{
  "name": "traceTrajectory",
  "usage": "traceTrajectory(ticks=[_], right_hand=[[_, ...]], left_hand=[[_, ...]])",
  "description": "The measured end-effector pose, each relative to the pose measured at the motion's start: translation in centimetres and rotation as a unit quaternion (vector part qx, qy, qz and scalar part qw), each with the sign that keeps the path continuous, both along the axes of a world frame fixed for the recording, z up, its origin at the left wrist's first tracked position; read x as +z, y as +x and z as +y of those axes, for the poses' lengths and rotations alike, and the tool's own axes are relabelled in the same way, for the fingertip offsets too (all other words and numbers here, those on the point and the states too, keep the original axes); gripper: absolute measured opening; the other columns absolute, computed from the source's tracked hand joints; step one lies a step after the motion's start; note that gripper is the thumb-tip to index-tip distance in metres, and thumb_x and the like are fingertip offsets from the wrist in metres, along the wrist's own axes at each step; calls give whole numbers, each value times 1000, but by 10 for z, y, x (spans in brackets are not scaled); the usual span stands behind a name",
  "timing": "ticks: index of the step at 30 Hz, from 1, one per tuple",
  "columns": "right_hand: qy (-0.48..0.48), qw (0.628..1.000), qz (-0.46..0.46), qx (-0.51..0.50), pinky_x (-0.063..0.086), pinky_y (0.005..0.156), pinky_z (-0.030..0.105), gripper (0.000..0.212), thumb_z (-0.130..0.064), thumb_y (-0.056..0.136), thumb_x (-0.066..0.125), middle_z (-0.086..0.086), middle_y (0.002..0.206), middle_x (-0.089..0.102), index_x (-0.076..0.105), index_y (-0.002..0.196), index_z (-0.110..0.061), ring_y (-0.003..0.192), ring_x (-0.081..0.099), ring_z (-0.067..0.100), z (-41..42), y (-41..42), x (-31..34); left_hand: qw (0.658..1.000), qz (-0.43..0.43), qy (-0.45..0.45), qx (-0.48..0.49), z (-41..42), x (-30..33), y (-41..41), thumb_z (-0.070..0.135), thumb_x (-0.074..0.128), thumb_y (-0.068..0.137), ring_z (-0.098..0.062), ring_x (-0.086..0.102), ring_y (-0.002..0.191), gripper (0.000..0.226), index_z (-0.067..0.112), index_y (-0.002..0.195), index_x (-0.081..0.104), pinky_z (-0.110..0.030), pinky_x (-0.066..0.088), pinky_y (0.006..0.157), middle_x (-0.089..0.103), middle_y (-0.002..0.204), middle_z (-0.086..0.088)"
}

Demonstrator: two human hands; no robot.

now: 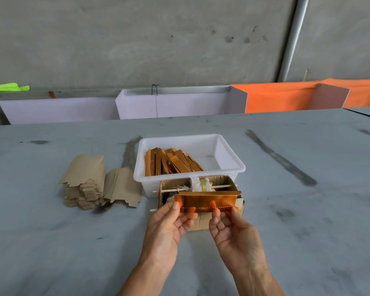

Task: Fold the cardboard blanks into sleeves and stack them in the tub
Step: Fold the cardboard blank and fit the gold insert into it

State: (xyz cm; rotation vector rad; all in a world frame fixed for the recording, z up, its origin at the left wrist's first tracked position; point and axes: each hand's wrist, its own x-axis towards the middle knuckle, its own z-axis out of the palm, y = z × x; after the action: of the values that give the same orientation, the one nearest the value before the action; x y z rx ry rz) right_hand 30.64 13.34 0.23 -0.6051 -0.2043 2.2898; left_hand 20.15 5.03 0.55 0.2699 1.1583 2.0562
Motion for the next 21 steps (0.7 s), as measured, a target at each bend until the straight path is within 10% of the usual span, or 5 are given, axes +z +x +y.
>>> traceTrajectory(ticks=[8,21], right_hand=[[33,999,-31,10,55,50,25,26,-13,97,41,14,64,63,58,80,-2,53,65,22,6,6,-2],[108,989,-84,63,56,52,24,28,-5,95,42,19,84,70,67,86,3,62,64,20,-4,4,-7]], left_hand=[[995,-70,-32,-60,-2,1,-5,31,55,87,-28,68,64,35,-4,89,64,-29,57,53,68,82,-27],[977,98,-168,-86,0,1,-1,-10,70,71,-17,66,59,21,3,87,64,-24,48,50,71,73,-13]])
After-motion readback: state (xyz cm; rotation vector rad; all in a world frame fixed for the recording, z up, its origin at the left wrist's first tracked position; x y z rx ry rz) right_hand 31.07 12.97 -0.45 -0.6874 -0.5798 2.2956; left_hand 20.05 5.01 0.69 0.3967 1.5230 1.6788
